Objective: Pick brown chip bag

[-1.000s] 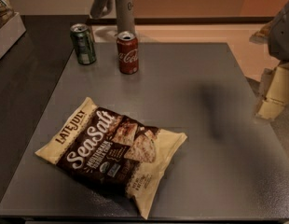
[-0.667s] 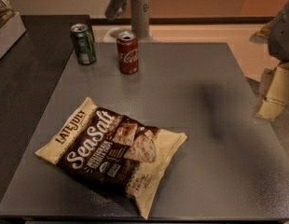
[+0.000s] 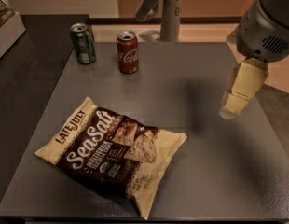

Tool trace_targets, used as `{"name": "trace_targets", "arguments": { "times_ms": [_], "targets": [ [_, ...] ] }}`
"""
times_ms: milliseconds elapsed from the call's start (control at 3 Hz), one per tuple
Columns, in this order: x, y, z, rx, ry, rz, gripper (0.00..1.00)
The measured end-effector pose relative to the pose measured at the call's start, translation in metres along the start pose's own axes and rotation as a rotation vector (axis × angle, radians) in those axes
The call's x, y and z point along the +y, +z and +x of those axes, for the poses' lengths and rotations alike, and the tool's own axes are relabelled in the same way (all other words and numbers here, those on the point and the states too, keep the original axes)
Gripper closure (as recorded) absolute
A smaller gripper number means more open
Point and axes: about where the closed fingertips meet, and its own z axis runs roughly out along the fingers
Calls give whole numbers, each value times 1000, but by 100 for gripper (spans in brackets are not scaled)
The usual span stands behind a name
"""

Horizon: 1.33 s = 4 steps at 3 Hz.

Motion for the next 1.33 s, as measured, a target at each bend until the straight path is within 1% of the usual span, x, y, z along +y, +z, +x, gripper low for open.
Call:
{"name": "trace_targets", "arguments": {
  "times_ms": [333, 667, 1000, 1333],
  "targets": [
    [6, 20, -28, -20, 18, -60, 0],
    [18, 46, -60, -42, 36, -133, 0],
    [29, 72, -82, -43, 83, -171, 0],
    [42, 98, -94, -20, 127, -216, 0]
  ]
}}
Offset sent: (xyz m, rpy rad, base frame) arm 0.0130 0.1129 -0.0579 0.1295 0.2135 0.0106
